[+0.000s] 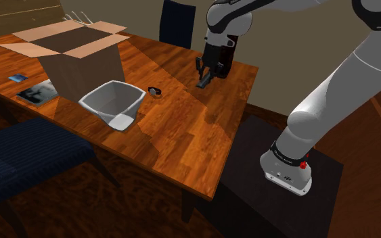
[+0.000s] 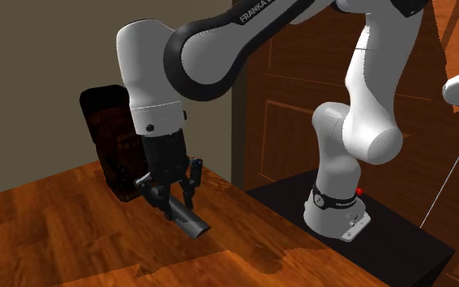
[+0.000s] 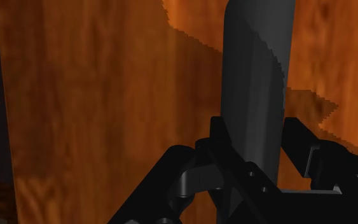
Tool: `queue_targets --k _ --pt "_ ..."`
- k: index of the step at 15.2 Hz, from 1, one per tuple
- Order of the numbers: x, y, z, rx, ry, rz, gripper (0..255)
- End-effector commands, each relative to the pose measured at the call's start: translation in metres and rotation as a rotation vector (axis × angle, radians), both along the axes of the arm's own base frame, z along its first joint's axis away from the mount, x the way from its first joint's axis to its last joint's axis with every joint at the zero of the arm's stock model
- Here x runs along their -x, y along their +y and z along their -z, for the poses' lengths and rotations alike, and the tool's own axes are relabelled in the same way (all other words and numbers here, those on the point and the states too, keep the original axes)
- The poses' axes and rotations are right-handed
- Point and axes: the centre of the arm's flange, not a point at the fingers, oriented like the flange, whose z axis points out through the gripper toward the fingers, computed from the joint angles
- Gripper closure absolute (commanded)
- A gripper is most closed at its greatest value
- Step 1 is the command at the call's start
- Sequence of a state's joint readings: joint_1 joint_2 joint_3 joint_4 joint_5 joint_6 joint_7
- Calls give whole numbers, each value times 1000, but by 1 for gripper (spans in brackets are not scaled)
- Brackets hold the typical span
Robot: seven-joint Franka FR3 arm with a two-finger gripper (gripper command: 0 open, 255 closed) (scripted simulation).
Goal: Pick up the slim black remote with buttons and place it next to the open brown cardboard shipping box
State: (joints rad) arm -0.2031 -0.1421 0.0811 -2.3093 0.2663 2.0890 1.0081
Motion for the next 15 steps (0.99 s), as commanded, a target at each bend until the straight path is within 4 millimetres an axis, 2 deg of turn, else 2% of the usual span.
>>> queue_targets --k 1,15 --pt "0 0 -11 0 0 0 255" --pt "0 0 -85 0 0 0 255"
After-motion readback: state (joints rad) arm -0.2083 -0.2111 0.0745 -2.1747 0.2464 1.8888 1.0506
